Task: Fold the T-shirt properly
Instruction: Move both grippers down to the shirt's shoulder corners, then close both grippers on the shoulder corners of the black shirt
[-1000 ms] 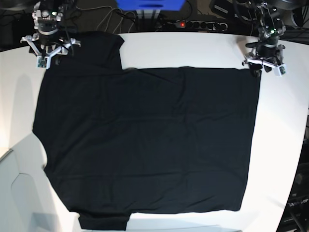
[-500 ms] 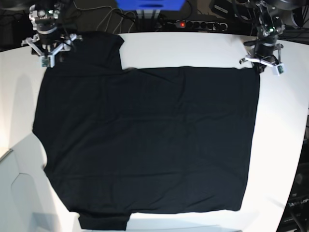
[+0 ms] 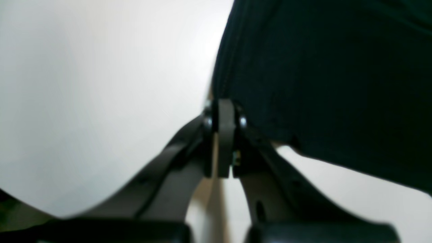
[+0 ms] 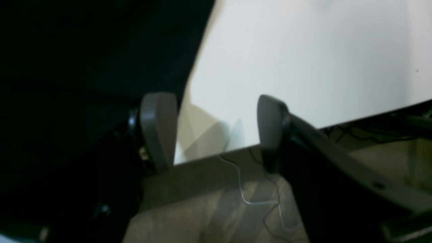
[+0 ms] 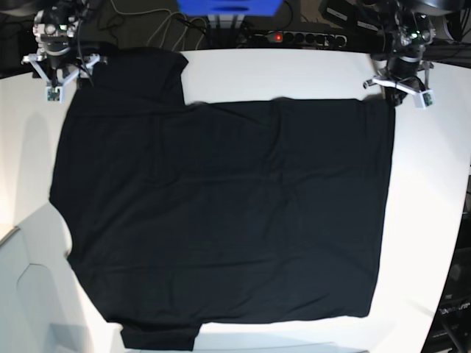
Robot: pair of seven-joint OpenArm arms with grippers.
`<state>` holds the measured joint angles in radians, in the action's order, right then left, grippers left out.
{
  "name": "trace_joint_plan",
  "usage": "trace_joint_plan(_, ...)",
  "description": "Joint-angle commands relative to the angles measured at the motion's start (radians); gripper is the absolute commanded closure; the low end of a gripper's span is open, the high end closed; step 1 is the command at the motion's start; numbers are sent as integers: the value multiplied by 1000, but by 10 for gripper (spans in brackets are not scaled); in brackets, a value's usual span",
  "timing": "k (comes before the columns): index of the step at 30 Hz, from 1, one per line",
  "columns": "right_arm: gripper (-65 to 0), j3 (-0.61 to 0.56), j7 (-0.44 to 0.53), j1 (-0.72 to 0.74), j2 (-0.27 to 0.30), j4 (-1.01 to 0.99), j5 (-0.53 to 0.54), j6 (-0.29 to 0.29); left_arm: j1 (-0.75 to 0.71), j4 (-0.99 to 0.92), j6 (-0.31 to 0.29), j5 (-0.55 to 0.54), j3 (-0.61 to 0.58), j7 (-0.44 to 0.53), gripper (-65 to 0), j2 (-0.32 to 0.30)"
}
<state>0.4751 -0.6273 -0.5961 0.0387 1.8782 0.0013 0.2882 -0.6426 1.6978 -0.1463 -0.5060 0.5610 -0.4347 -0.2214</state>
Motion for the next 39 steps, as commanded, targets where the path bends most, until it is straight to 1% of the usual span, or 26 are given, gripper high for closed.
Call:
trace_joint_plan(1,-381,1,11,-6,11,16,4,12,-13,18,0,-6,6,18,0,-13)
trace_joint_plan(6,-381,1,11,-5,11,13,6,13,-15,18,0,-3,6,18,0,-13)
trace_joint_plan(7,-381,1,10,-3,11,13,6,30,-15,17,0,-1,8,18,0,-13)
trace_joint_plan(8,-381,1,10,-3,11,13,6,59,-13,17,0,0,8,18,0,-13)
trace_joint_plan(10,-380,9,10,-2,11,11,6,136,-13,17,0,0,9,18,0,-13)
trace_joint_plan(11,-380,9,10,-2,11,11,6,165,-13,15,0,2,9,18,0,-13)
trace_joint_plan(12,-380,9,10,-2,11,8,6,174,-13,15,0,2,9,18,0,-13)
trace_joint_plan(20,-377,9,10,32,14,-105,6,177,-13,14,0,2,12,18,0,-13)
trace_joint_plan(22,-376,4,10,29,30,-113,6,177,-13,14,0,2,12,18,0,-13)
trace_joint_plan(24,-367,3,10,28,30,-111,6,179,-13,14,0,2,14,18,0,-13)
trace_joint_plan(26,-326,3,10,26,31,-110,6,181,-13,14,0,2,14,18,0,-13)
trace_joint_plan(28,-256,6,10,26,31,-110,6,181,-13,15,0,2,14,18,0,-13)
trace_joint_plan(30,-164,9,10,31,33,-108,6,181,-15,18,0,2,14,18,0,-13)
trace_joint_plan(33,-1,10,10,32,33,-108,6,179,-15,18,0,2,14,18,0,-13)
trace_joint_plan(35,0,10,11,32,34,-99,6,179,-15,18,0,2,14,18,0,-13)
trace_joint_plan(39,0,12,11,25,30,1,6,179,-15,37,0,2,15,18,0,-13)
